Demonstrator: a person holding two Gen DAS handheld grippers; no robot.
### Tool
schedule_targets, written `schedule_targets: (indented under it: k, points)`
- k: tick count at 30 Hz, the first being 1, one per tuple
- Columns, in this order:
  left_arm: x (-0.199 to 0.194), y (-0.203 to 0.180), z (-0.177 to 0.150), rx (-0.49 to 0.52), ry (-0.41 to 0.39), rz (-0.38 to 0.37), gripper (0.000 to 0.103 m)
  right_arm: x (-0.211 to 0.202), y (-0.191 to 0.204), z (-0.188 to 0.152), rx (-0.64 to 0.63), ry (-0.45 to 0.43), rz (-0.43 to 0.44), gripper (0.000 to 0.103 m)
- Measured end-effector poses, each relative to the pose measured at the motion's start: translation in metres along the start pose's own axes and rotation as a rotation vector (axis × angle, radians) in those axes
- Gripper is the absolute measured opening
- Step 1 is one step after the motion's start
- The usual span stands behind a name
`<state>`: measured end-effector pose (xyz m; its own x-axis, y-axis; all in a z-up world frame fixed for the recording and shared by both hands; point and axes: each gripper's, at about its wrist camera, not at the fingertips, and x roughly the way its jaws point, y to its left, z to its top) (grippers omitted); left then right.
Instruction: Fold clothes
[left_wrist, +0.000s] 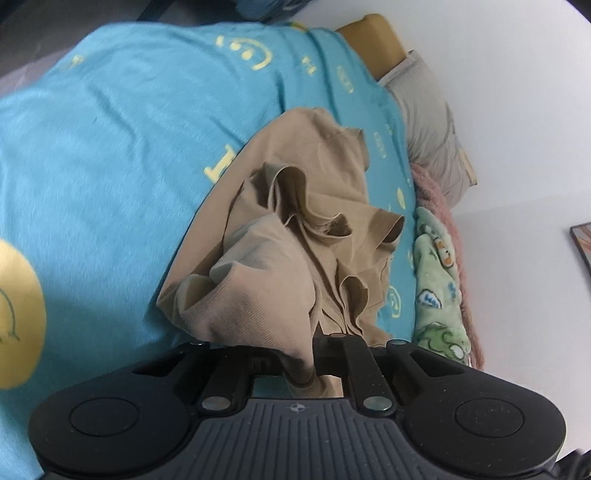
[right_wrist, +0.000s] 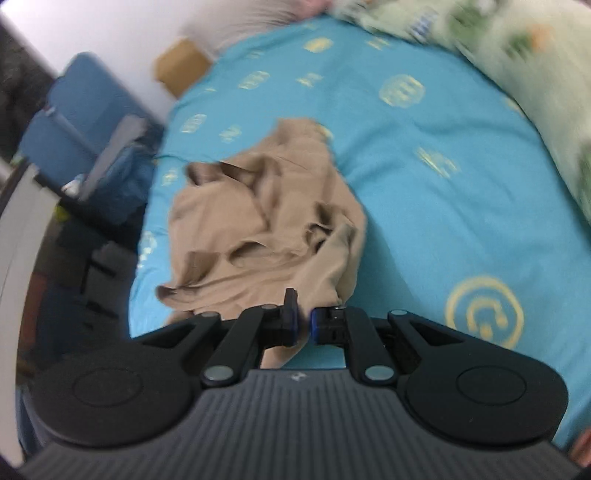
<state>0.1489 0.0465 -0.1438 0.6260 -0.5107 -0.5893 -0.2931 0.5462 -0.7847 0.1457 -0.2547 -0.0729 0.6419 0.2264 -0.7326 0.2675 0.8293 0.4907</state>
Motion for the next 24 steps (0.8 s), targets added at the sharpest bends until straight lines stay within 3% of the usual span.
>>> schedule_targets:
  k: [1,7,12,16,19,24]
  points:
    - [-0.003,-0.001,-0.001,0.005,-0.006,-0.005,0.011,-0.002,0.003,0.002,-0.022,-0.009,0.016,0.010]
    - [-0.035,-0.014,-0.002,0.045,-0.025,-0.063,0.010,-0.033,-0.032,-0.023,0.187,-0.064,0.176,0.010]
    - [-0.086,-0.038,-0.018,0.120,-0.022,-0.110,0.010,-0.079,-0.047,-0.056,0.275,-0.116,0.274,0.010]
    - [-0.136,-0.039,-0.046,0.120,-0.017,-0.106,0.010,-0.118,-0.051,-0.086,0.292,-0.134,0.345,0.009]
    - [-0.164,-0.032,-0.066,0.099,0.009,-0.094,0.010,-0.140,-0.056,-0.103,0.320,-0.132,0.368,0.010]
    - [-0.152,-0.037,-0.053,0.044,0.034,-0.044,0.013,-0.118,-0.042,-0.068,0.321,-0.104,0.320,0.010]
